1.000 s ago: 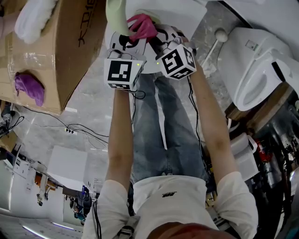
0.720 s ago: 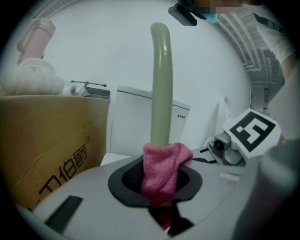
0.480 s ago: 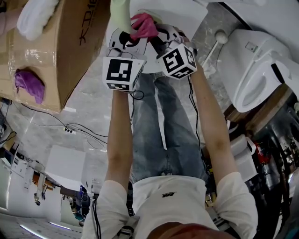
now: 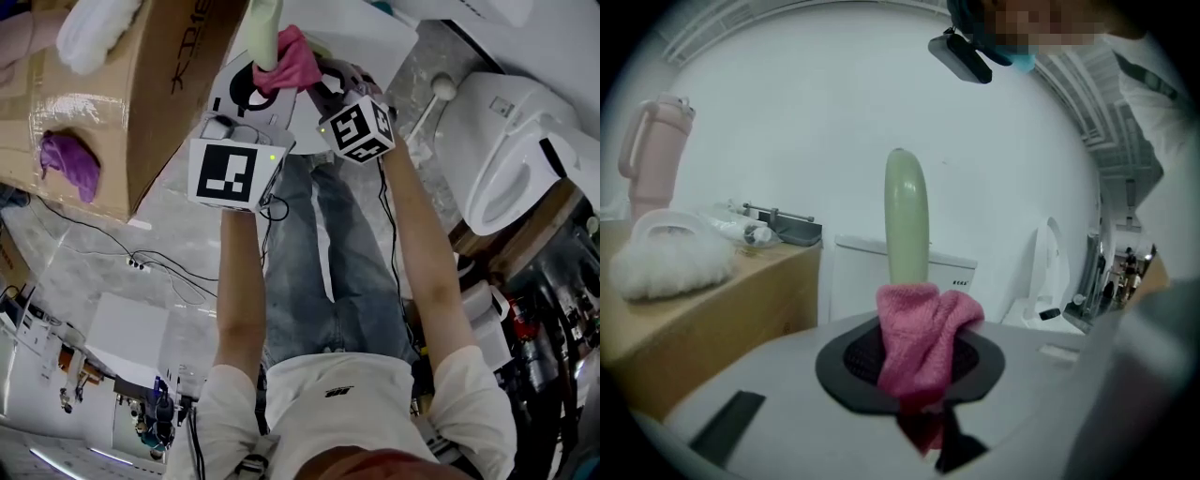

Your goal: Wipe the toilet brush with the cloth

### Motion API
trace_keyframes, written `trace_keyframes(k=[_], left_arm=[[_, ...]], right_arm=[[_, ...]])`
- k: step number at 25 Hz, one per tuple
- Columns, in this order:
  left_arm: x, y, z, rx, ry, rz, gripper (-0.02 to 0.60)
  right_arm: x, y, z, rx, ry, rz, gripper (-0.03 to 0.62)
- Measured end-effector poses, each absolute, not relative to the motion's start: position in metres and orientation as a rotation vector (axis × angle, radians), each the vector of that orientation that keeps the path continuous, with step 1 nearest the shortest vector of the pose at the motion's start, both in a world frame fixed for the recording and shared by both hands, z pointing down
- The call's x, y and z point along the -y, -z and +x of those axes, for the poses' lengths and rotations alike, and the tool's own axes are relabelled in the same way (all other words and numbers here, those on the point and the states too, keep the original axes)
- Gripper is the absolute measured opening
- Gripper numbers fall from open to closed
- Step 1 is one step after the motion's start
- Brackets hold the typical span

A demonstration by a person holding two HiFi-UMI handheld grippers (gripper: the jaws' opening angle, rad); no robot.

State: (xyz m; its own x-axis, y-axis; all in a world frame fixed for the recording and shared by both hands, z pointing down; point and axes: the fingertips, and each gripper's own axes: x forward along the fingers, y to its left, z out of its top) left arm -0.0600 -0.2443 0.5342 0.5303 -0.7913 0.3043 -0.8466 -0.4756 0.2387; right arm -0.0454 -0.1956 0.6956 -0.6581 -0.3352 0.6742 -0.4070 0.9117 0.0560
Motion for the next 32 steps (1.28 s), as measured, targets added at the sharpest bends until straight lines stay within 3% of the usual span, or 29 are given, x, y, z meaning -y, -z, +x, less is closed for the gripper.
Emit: trace_keyframes(k=[19, 26, 32], left_arm=[[0.264, -0.431, -0.079, 1.416, -0.026, 2.474, 0.153], [0.246, -0.413, -0.096, 1.472, -0.036, 2.457, 0.15], [0.224, -0.397, -0.111, 1.544, -0.086, 2.423, 0.111]], right_arm=[[0.196, -0.695, -0.046, 2.323, -0.161, 0.519, 0.021], [0.197, -0.695, -0.047, 2.27, -0.217, 0.554, 0.023], [0.197, -0.69, -0.047, 2.237, -0.268, 0.56, 0.027]])
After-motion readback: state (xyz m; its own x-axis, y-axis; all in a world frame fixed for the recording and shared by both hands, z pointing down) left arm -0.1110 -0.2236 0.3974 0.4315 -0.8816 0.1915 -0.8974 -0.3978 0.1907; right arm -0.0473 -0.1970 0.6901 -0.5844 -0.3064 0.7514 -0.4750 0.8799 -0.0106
